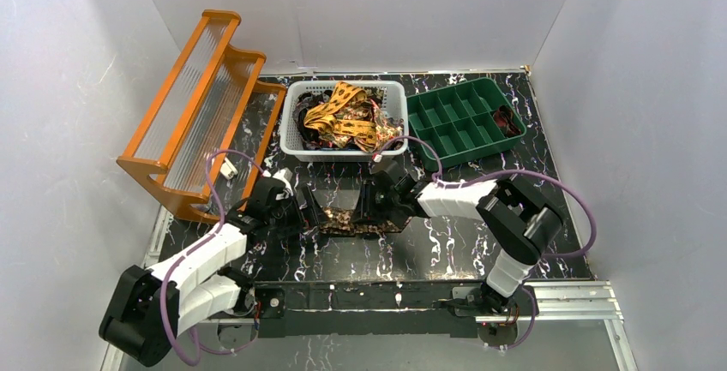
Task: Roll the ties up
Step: Roll the tie into the bin.
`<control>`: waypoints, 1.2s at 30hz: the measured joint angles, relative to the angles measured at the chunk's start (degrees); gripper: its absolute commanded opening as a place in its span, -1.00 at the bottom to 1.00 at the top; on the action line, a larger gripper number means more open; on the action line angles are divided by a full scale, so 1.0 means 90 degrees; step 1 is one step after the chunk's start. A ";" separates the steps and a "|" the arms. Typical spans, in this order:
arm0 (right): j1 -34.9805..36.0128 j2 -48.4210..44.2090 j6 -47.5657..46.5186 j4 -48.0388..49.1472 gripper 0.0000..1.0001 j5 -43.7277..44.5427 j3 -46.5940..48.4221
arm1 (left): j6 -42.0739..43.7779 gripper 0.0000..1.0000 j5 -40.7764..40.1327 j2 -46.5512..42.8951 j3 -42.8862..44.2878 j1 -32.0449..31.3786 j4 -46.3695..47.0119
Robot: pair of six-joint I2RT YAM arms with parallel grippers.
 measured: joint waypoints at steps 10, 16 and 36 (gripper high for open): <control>-0.0160 0.0325 -0.0046 -0.0012 -0.36 -0.0408 0.0231 | 0.0049 0.81 0.0772 0.0695 -0.0102 0.0107 0.1345; -0.0240 0.0384 -0.0058 0.0007 -0.42 -0.0568 0.0231 | 0.0022 0.58 0.1326 0.1256 -0.0121 0.0219 0.2059; -0.0323 0.0549 -0.0136 -0.0097 -0.25 -0.0882 0.0437 | -0.0155 -0.49 0.1834 0.2186 -0.0189 0.0311 0.2900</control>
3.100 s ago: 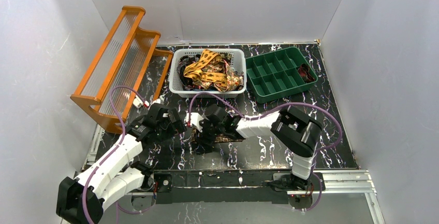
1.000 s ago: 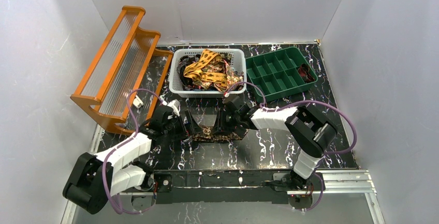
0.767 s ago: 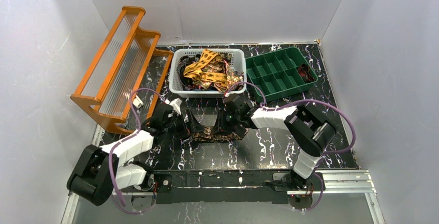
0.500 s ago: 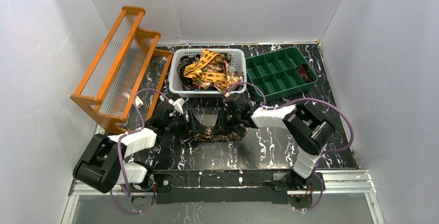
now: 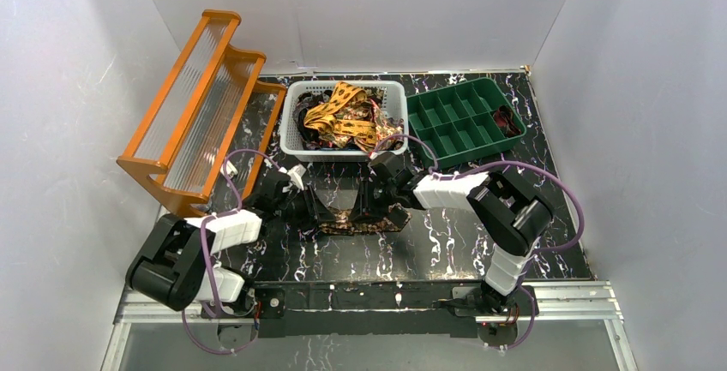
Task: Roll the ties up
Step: Roll the tie into the bin.
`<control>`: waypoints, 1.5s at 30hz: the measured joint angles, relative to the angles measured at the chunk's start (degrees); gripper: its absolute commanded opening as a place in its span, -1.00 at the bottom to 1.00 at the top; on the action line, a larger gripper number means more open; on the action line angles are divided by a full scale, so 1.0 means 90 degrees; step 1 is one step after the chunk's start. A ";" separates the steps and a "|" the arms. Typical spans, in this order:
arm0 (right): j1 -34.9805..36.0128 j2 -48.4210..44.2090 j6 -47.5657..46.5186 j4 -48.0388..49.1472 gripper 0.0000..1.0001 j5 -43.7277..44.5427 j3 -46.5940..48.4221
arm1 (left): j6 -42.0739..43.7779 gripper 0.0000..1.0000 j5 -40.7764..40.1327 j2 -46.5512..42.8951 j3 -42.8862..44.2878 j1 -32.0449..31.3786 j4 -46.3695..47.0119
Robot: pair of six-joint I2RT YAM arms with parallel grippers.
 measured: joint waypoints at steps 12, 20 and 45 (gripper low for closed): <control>0.0005 -0.1005 -0.0789 -0.1083 -0.05 0.1069 0.0231 | 0.0024 -0.55 -0.0731 -0.0580 0.0512 -0.0036 -0.1511; -0.0029 -0.0602 -0.1020 -0.1064 -0.12 0.1355 0.0027 | -0.0066 -0.56 -0.0937 -0.0644 0.0537 -0.0036 -0.1751; 0.0248 -0.0916 -0.0554 -0.1030 0.12 0.1025 -0.0284 | 0.1151 -0.66 -0.1571 -0.0721 0.1768 -0.0100 -0.3842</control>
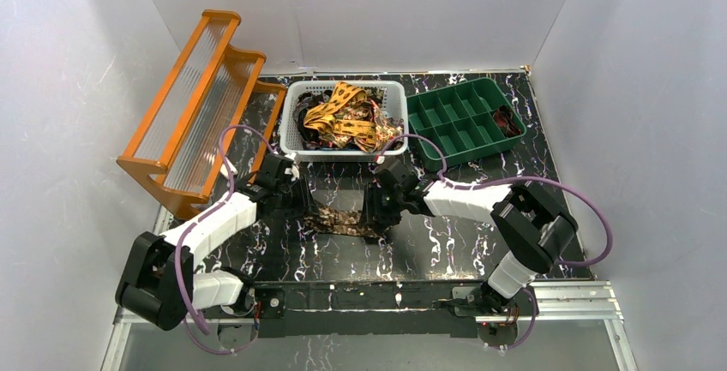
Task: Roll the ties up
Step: Roll the tie into the bin.
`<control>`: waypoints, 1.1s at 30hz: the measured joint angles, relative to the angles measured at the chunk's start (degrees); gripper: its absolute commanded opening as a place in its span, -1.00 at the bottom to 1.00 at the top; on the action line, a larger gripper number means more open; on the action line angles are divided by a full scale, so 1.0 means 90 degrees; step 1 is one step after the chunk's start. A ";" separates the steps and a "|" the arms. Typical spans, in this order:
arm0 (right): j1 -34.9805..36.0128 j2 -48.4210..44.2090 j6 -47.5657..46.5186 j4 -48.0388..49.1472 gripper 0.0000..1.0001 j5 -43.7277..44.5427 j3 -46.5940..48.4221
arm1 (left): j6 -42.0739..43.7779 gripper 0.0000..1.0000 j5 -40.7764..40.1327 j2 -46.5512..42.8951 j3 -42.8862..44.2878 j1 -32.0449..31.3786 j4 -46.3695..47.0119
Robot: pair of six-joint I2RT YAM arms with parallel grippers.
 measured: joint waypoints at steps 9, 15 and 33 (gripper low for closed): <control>-0.0146 -0.0879 -0.0231 -0.0556 0.21 -0.0189 0.0005 | 0.0053 -0.67 -0.1234 -0.0029 0.0391 -0.0211 -0.0670; -0.0352 -0.1401 -0.0321 -0.0811 0.24 0.0061 -0.0051 | 0.0119 -0.67 -0.2603 0.0384 0.1241 -0.1197 -0.1263; -0.0685 -0.2399 0.0500 -0.1166 0.45 0.1251 -0.0877 | 0.0068 -0.61 -0.5547 0.2205 0.2645 -0.3087 -0.2691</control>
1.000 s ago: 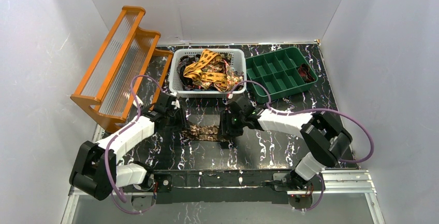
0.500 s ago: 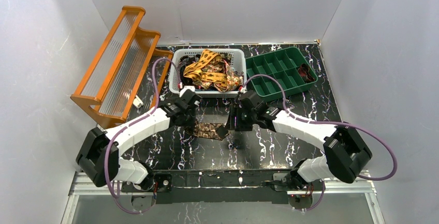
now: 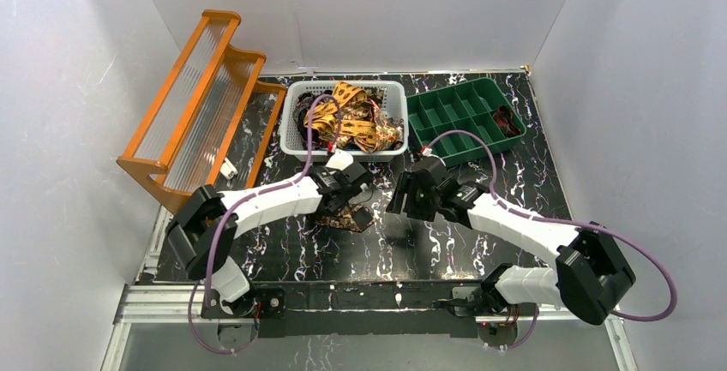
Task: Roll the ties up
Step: Roll the tie into the bin.
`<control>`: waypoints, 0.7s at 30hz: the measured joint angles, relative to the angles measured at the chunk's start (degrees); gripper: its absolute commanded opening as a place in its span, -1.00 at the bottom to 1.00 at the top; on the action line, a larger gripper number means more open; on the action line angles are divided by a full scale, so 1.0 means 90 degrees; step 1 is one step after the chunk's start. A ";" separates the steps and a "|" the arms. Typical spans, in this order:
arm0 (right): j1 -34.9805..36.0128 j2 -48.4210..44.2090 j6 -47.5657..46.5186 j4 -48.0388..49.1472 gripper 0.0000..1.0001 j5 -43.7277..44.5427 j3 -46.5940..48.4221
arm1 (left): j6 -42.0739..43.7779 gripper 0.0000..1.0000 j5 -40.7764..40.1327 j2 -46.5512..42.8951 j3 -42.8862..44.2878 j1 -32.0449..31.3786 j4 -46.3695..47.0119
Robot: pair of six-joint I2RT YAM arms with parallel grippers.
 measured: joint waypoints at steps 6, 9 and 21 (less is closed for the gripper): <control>-0.0095 -0.0306 0.0097 -0.0053 0.56 0.0226 -0.0114 | -0.0056 -0.24 -0.0294 0.0612 0.0478 -0.0478 -0.0221; -0.0134 -0.0369 0.0134 -0.0117 0.62 0.0284 -0.0165 | -0.0124 0.01 -0.0306 0.0903 0.0724 -0.0680 -0.0291; -0.0199 -0.0687 0.0206 -0.0318 0.75 0.0418 -0.0369 | -0.0245 0.52 0.0920 0.1192 0.1025 -0.0823 0.0189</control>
